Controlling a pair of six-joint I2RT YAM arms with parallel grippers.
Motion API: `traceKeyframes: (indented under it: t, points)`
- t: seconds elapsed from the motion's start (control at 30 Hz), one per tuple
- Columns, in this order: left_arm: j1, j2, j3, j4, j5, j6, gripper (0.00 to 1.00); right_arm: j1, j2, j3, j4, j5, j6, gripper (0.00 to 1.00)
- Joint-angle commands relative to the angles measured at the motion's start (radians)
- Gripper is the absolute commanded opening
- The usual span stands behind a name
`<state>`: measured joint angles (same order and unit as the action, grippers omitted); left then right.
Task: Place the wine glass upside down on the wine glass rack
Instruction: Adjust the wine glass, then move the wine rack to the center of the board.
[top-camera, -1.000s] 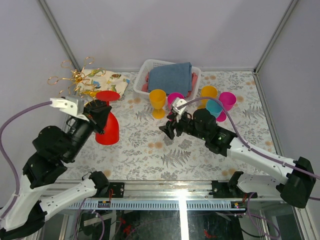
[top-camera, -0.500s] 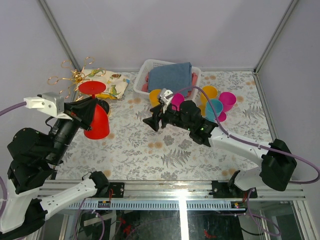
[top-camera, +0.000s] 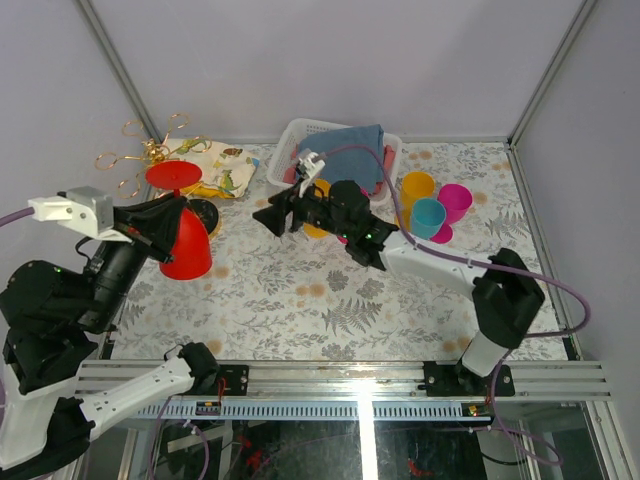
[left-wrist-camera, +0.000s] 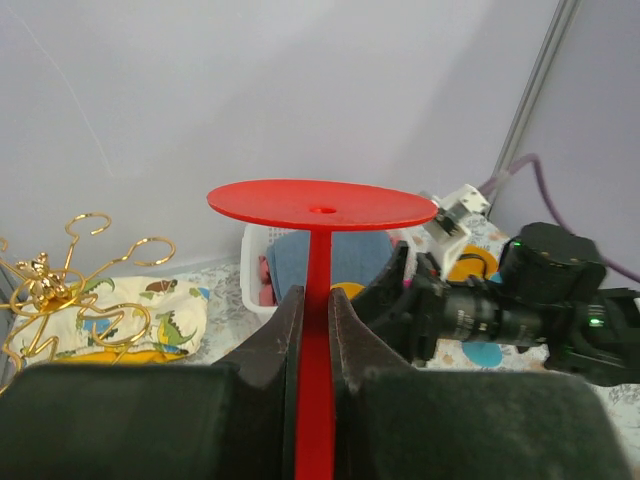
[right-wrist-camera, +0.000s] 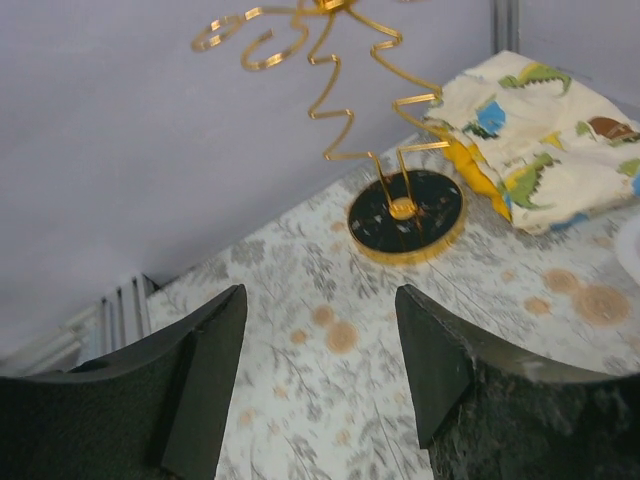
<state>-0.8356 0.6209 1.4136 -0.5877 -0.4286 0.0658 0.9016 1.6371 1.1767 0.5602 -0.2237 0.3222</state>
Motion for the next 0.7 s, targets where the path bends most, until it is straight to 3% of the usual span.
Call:
traceKeyframes:
  t: [0.0, 0.13, 0.37, 0.53, 0.57, 0.6, 0.67]
  points:
    - [0.005, 0.008, 0.058, 0.009, 0.008, 0.037, 0.00, 0.006, 0.107, 0.214, 0.083, 0.026, 0.194, 0.69]
    - [0.005, 0.001, 0.069, -0.003, -0.010, 0.038, 0.00, 0.006, 0.255, 0.424, -0.005, 0.030, 0.363, 0.71]
    - [0.006, -0.031, 0.072, -0.021, -0.042, 0.015, 0.00, 0.012, 0.490, 0.681, 0.011, 0.077, 0.693, 0.76]
    - [0.005, -0.041, 0.071, -0.042, -0.050, 0.005, 0.00, 0.044, 0.611, 0.879, -0.045, 0.115, 0.744, 0.87]
    - [0.005, -0.043, 0.072, -0.043, -0.053, 0.004, 0.00, 0.049, 0.628, 0.908, -0.052, 0.118, 0.745, 0.97]
    - [0.006, -0.045, 0.072, -0.044, -0.054, 0.002, 0.00, 0.053, 0.641, 0.927, -0.060, 0.123, 0.746, 1.00]
    - [0.006, -0.049, 0.074, -0.047, -0.057, 0.002, 0.00, 0.055, 0.649, 0.926, -0.060, 0.133, 0.757, 0.99]
